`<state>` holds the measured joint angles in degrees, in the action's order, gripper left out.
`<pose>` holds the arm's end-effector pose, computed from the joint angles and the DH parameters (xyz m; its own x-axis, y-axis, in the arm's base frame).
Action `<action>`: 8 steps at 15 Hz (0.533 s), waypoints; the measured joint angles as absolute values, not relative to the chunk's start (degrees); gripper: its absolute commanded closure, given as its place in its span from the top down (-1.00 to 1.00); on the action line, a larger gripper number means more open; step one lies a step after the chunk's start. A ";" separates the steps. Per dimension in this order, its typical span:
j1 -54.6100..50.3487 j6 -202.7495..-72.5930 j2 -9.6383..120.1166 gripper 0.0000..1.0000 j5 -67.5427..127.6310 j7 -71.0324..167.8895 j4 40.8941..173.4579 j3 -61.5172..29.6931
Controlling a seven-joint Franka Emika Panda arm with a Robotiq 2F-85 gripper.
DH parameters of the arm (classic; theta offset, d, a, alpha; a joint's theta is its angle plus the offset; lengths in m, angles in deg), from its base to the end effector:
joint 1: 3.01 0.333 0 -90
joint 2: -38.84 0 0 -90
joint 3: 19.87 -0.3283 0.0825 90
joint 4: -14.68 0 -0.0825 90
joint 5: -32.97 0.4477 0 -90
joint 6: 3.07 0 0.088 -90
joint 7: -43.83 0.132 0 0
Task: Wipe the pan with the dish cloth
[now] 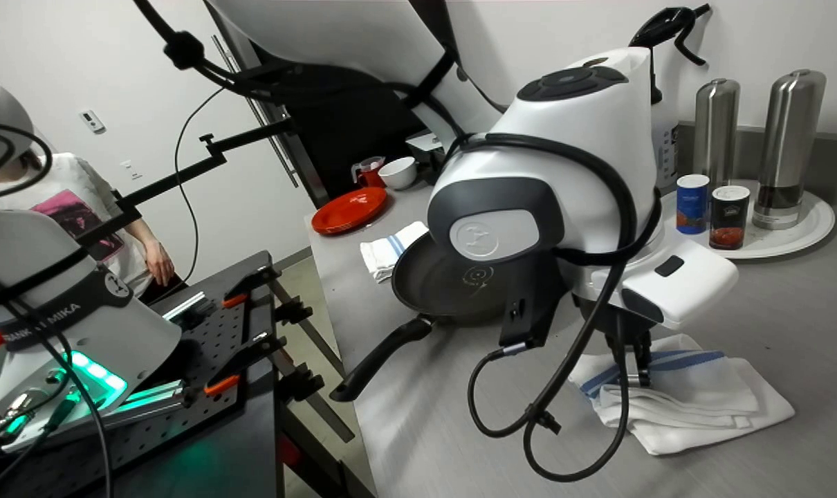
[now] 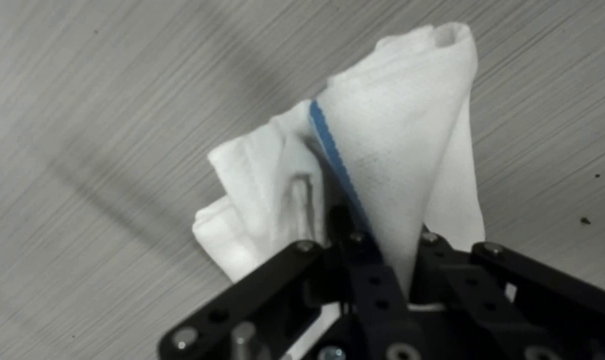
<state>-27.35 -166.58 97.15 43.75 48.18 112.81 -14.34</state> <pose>0.5865 -0.3483 -0.0592 0.7428 -0.6562 0.1327 -0.6616 -0.7498 -0.0044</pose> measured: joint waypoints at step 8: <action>-27.08 -166.43 96.72 -0.94 43.68 47.23 113.10 -14.40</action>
